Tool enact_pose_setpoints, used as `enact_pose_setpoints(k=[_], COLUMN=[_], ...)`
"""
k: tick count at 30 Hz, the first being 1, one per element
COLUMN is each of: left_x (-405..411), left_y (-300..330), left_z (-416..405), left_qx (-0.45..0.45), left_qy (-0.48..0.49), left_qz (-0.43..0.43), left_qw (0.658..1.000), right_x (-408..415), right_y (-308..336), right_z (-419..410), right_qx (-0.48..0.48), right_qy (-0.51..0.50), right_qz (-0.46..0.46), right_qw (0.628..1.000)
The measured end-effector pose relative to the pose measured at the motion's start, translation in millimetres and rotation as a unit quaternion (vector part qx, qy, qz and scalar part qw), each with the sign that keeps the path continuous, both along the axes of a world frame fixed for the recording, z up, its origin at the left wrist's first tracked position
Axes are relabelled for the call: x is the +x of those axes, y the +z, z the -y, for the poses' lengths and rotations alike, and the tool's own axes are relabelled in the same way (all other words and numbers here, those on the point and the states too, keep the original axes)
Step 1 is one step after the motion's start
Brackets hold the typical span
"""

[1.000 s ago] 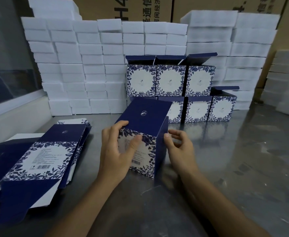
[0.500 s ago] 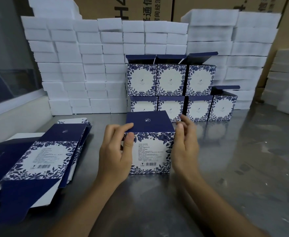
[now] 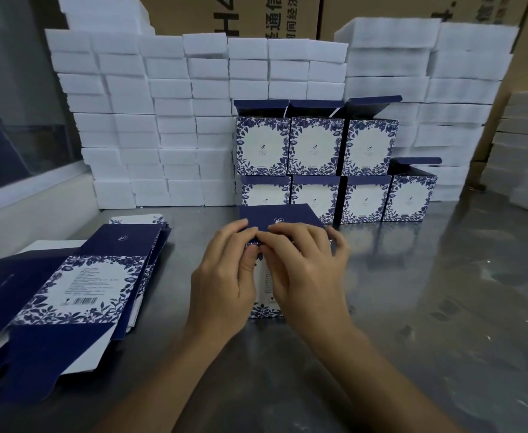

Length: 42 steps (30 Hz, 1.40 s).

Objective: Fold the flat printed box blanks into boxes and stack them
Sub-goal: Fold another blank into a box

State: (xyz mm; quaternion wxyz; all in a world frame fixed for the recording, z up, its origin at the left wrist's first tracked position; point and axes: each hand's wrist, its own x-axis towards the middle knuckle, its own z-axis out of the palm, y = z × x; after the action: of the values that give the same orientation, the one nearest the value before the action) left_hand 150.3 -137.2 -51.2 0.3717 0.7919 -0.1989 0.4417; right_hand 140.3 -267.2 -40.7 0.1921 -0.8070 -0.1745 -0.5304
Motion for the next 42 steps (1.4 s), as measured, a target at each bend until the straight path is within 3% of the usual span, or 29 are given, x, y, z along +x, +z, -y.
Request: enact_pose_setpoints(k=[23,32,39,42], left_x=[2,4,4,4], left_y=[4,5,5,5], left_z=[2,-1,-1,-1], left_qx=[-0.015,-0.038,-0.044,-0.051], left_qy=[0.011,0.009,0.011,0.01], left_qz=[0.009,-0.007,-0.01,-0.008], left_qw=[1.0,0.999,0.999,0.999], right_x=[17,20,21,19], right_y=[-7,-9,-5,-2], right_z=[13,28,31,32], right_qx=[0.098,0.225,0.257,0.315], right_qy=[0.069,0.117,0.151,0.192], right_qz=[-0.019,-0.118,-0.124,-0.139], right_qw=[0.993,0.96,0.946,0.919])
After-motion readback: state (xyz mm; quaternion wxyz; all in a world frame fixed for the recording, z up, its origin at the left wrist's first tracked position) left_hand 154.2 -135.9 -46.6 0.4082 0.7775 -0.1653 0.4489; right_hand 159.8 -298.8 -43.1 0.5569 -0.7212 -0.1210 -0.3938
